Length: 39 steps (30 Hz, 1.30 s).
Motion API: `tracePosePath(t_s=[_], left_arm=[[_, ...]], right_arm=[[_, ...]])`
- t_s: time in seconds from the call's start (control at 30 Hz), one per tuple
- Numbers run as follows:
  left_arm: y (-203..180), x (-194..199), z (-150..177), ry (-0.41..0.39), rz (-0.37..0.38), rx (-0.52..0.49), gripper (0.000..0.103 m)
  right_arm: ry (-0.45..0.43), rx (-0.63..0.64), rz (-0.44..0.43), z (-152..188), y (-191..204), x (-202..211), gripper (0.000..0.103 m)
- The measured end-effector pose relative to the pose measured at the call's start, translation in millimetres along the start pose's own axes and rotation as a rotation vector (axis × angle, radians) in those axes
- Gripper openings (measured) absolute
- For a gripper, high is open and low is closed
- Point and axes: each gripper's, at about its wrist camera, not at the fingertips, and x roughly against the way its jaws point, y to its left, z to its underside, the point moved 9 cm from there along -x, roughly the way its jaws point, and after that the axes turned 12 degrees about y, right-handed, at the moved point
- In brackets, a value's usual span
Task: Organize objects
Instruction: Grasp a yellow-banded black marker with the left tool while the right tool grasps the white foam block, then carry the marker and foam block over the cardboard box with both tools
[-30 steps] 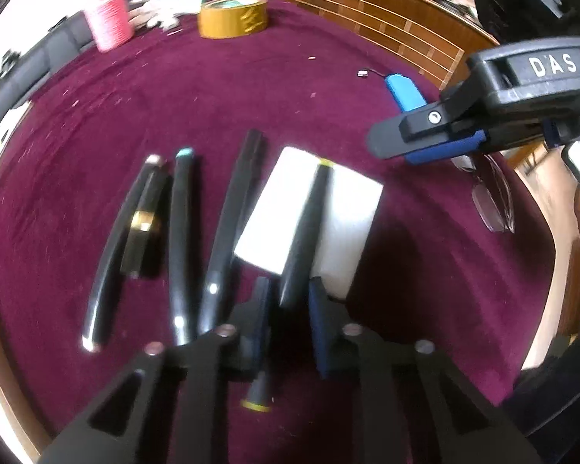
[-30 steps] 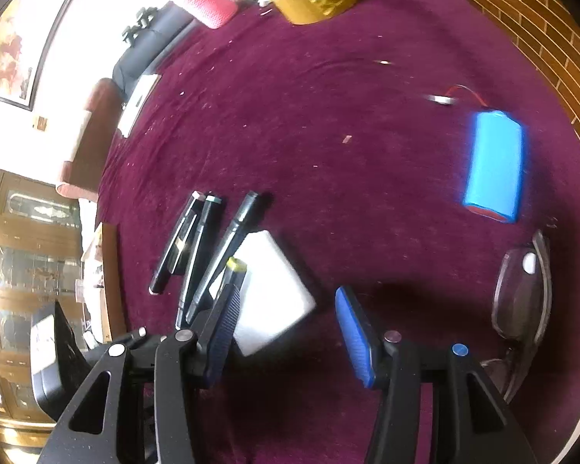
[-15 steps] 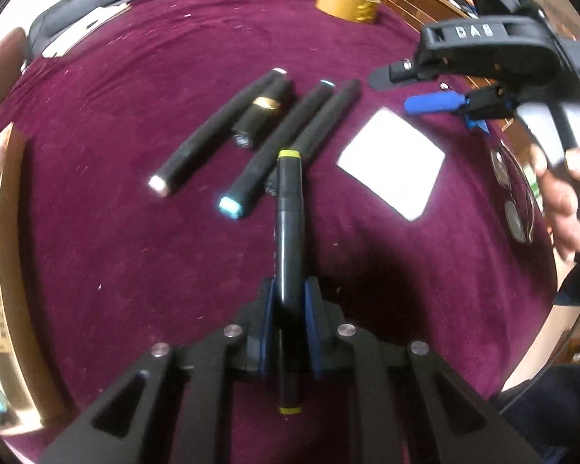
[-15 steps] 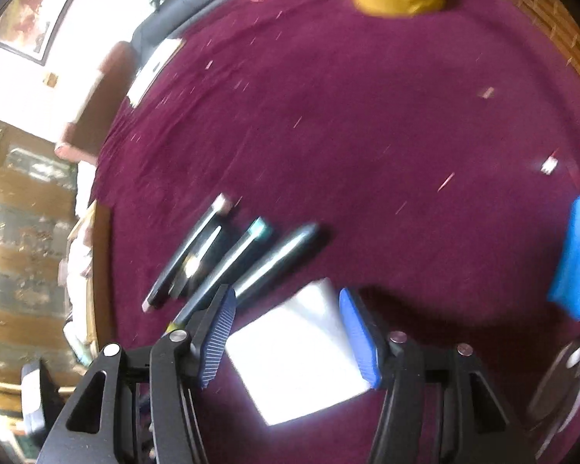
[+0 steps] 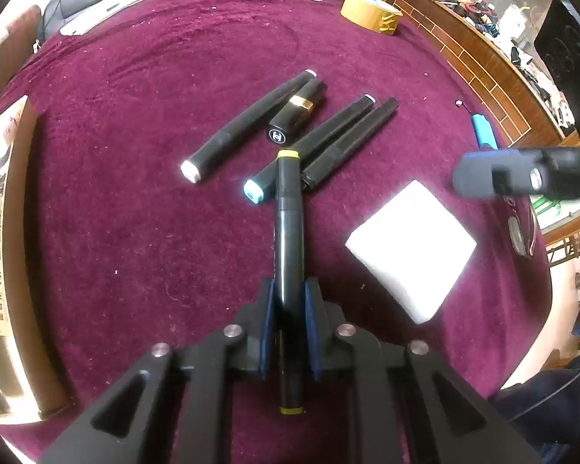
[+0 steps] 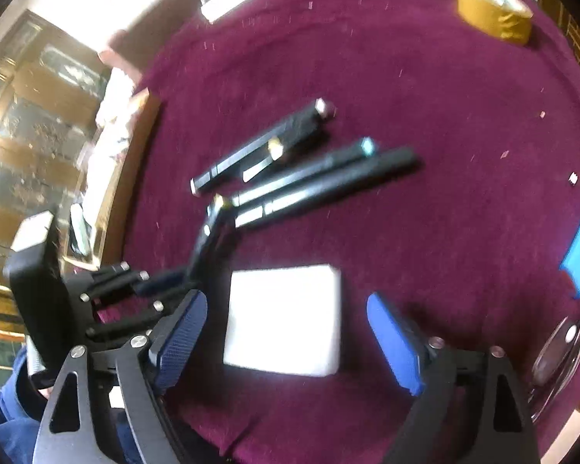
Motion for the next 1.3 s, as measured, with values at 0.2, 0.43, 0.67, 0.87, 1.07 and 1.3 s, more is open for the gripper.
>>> tracePosePath(t_s=[0.2, 0.43, 0.67, 0.87, 1.07, 1.3], left_arm=[[7, 3, 12, -0.006, -0.006, 0.029, 0.015], [11, 6, 22, -0.018, -0.005, 0.048, 0.015], [13, 6, 24, -0.024, -0.005, 0.051, 0.015], [13, 6, 25, -0.031, -0.003, 0.052, 0.015], [11, 14, 23, -0.052, -0.008, 0.043, 0.014], [18, 28, 25, -0.089, 0.009, 0.06, 0.014]], right_arm=[[0.067, 0.048, 0.122, 4, 18, -17, 0.09], [0.152, 0.071, 0.228, 13, 22, -46, 0.091], [0.089, -0.005, 0.2, 13, 1, -42, 0.085], [0.038, -0.016, 0.172, 17, -7, -26, 0.084], [-0.021, -0.015, 0.186, 14, -3, -4, 0.084], [-0.038, -0.016, 0.173, 13, 7, 0, 0.084]])
